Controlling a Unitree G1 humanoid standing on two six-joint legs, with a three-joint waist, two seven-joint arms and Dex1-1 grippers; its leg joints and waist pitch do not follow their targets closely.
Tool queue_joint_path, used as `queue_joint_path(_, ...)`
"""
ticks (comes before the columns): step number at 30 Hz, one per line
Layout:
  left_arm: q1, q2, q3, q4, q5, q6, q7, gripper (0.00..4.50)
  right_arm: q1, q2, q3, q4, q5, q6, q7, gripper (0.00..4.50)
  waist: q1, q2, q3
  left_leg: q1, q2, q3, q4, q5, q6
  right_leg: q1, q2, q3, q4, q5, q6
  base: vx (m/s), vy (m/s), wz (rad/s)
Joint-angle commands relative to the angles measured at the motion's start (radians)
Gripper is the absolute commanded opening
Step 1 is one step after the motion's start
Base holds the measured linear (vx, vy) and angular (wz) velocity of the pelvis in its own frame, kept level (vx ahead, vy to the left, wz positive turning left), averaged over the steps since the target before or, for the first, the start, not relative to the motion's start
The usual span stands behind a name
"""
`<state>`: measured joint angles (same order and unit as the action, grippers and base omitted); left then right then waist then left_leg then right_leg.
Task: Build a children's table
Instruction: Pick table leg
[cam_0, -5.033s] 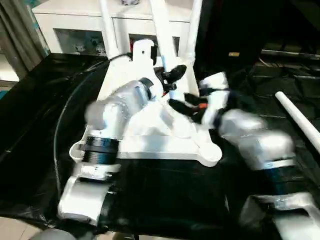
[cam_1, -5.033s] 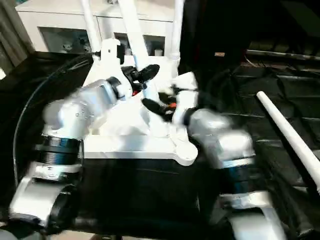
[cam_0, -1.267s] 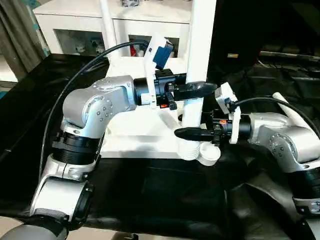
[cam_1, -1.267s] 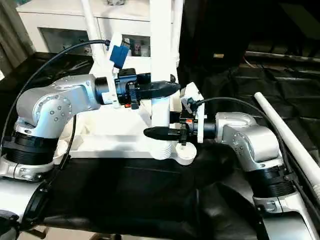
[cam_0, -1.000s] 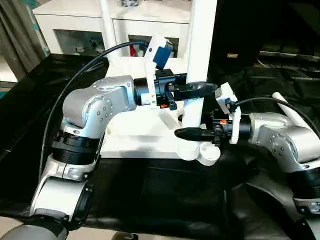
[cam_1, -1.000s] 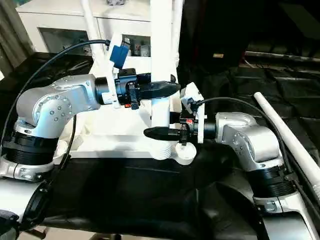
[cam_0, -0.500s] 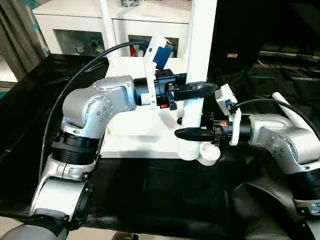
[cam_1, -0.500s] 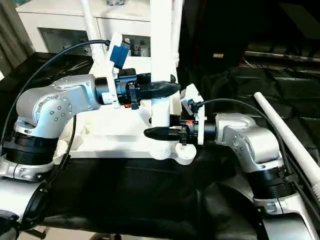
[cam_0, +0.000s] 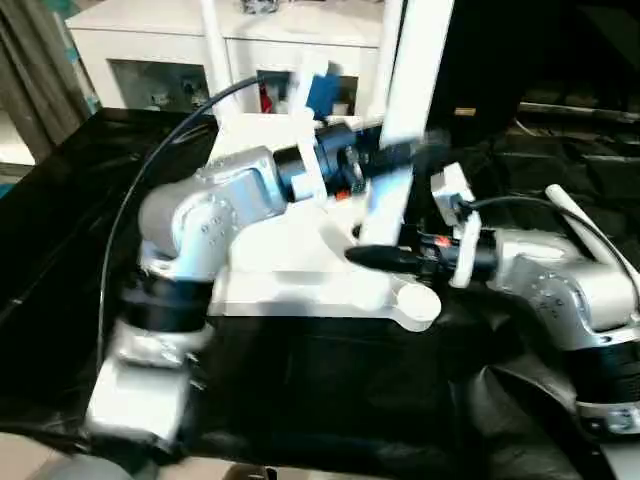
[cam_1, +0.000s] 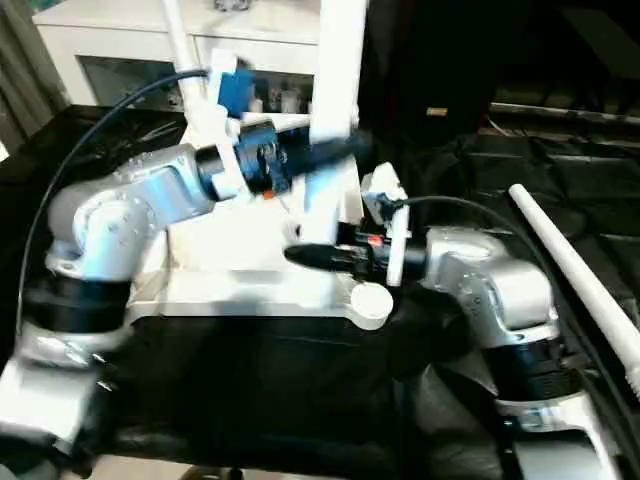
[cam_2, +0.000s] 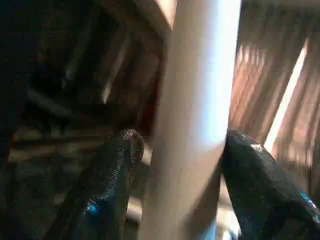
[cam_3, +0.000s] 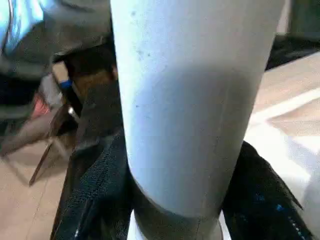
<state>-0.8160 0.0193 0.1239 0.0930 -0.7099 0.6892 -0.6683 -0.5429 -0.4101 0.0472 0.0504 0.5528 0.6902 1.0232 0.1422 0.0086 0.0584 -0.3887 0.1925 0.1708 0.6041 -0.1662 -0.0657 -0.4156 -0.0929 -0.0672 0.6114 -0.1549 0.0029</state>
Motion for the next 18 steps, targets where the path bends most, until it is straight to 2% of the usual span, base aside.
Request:
queue_joint_path(1,-0.011,-0.011,0.076,0.025,-0.033,-0.053,0.063,2.84,-0.004,0.0,-0.034,-0.02,0.022,-0.007,-0.013,1.89,0.001,-0.015,-0.081,0.012,0.02,-0.003,-0.063,-0.193,0.017,0.064,-0.041,0.029,-0.073,-0.261,-0.194,0.0,0.0,0.0)
queue_joint_path(4,-0.018,-0.029,0.18,0.079,-0.088,-0.113,0.136,2.84,0.003,0.013,-0.061,-0.045,0.04,-0.007,-0.043,1.88,0.002,-0.013,-0.08,0.012,0.018,-0.003,-0.063,-0.196,0.02,0.063,-0.042,0.028,-0.076,-0.288,-0.176,0.0,0.0,0.0)
queue_joint_path(6,-0.011,-0.022,0.201,0.079,-0.088,-0.126,0.157,2.84,0.008,0.017,-0.069,-0.052,0.033,-0.018,-0.063,1.88,0.0,-0.013,-0.08,0.011,0.019,-0.005,-0.065,-0.193,0.017,0.062,-0.04,0.028,-0.077,-0.288,-0.164,0.0,0.0,0.0)
queue_joint_path(8,0.016,0.001,0.212,0.062,0.004,-0.182,0.227,2.84,0.024,0.024,-0.084,-0.064,-0.004,-0.065,-0.12,1.88,0.001,-0.013,-0.08,0.014,0.023,-0.006,-0.067,-0.2,0.012,0.058,-0.042,0.028,-0.078,-0.299,-0.151,0.0,0.0,0.0)
queue_joint_path(9,0.037,0.023,0.207,0.058,0.071,-0.196,0.28,2.84,0.036,0.028,-0.086,-0.068,-0.046,-0.117,-0.157,1.88,0.002,-0.003,-0.081,0.013,0.025,-0.01,-0.069,-0.204,-0.001,0.058,-0.042,0.029,-0.076,-0.294,-0.125,0.0,0.0,0.0)
queue_joint_path(10,0.037,0.023,0.207,0.058,0.071,-0.196,0.28,2.84,0.036,0.028,-0.086,-0.068,-0.046,-0.117,-0.157,1.88,0.002,-0.003,-0.081,0.013,0.025,-0.01,-0.069,-0.204,-0.001,0.058,-0.042,0.029,-0.076,-0.294,-0.125,0.0,0.0,0.0)
queue_joint_path(11,0.079,0.074,0.156,0.043,0.203,-0.223,0.335,2.84,0.051,0.032,-0.087,-0.067,-0.105,-0.165,-0.22,1.88,-0.004,-0.003,-0.08,0.013,0.025,-0.01,-0.072,-0.204,-0.006,0.056,-0.038,0.029,-0.076,-0.287,-0.108,0.0,0.0,0.0)
queue_joint_path(12,0.128,0.11,0.117,0.019,0.284,-0.233,0.375,2.84,0.06,0.041,-0.09,-0.054,-0.154,-0.185,-0.295,1.88,-0.008,0.007,-0.08,0.016,0.026,-0.011,-0.074,-0.209,-0.018,0.053,-0.036,0.03,-0.076,-0.289,-0.087,0.0,0.0,0.0)
queue_joint_path(13,0.174,0.121,0.1,-0.011,0.323,-0.243,0.397,2.84,0.067,0.06,-0.099,-0.041,-0.185,-0.197,-0.366,1.88,-0.014,0.006,-0.08,0.017,0.023,-0.009,-0.073,-0.205,-0.028,0.052,-0.034,0.031,-0.075,-0.283,-0.083,0.0,0.0,0.0)
queue_joint_path(14,0.241,0.132,0.081,-0.056,0.376,-0.253,0.432,2.84,0.08,0.089,-0.113,-0.024,-0.231,-0.217,-0.469,1.88,-0.012,0.009,-0.084,0.018,0.032,-0.013,-0.075,-0.192,-0.039,0.051,-0.042,0.032,-0.071,-0.263,-0.088,0.0,0.0,0.0)
queue_joint_path(15,0.281,0.131,0.075,-0.087,0.401,-0.251,0.459,2.84,0.092,0.108,-0.121,-0.018,-0.258,-0.235,-0.531,1.88,-0.023,0.004,-0.079,0.013,0.022,-0.007,-0.077,-0.195,-0.044,0.053,-0.035,0.03,-0.074,-0.268,-0.1,0.0,0.0,0.0)
queue_joint_path(16,0.324,0.133,0.059,-0.114,0.427,-0.272,0.463,2.84,0.118,0.127,-0.123,-0.026,-0.266,-0.261,-0.552,1.88,-0.02,0.008,-0.083,0.019,0.024,-0.008,-0.074,-0.203,-0.048,0.049,-0.036,0.031,-0.073,-0.266,-0.107,0.0,0.0,0.0)
queue_joint_path(17,0.354,0.128,0.05,-0.134,0.435,-0.275,0.468,2.84,0.14,0.145,-0.125,-0.038,-0.26,-0.265,-0.562,1.88,-0.02,0.009,-0.086,0.023,0.024,-0.005,-0.072,-0.213,-0.038,0.046,-0.035,0.034,-0.074,-0.248,-0.12,0.0,0.0,0.0)
queue_joint_path(18,0.391,0.121,0.038,-0.155,0.441,-0.282,0.475,2.84,0.176,0.172,-0.127,-0.059,-0.246,-0.271,-0.571,1.88,-0.02,0.006,-0.082,0.016,0.027,-0.007,-0.076,-0.224,-0.026,0.047,-0.035,0.034,-0.073,-0.235,-0.132,0.0,0.0,0.0)
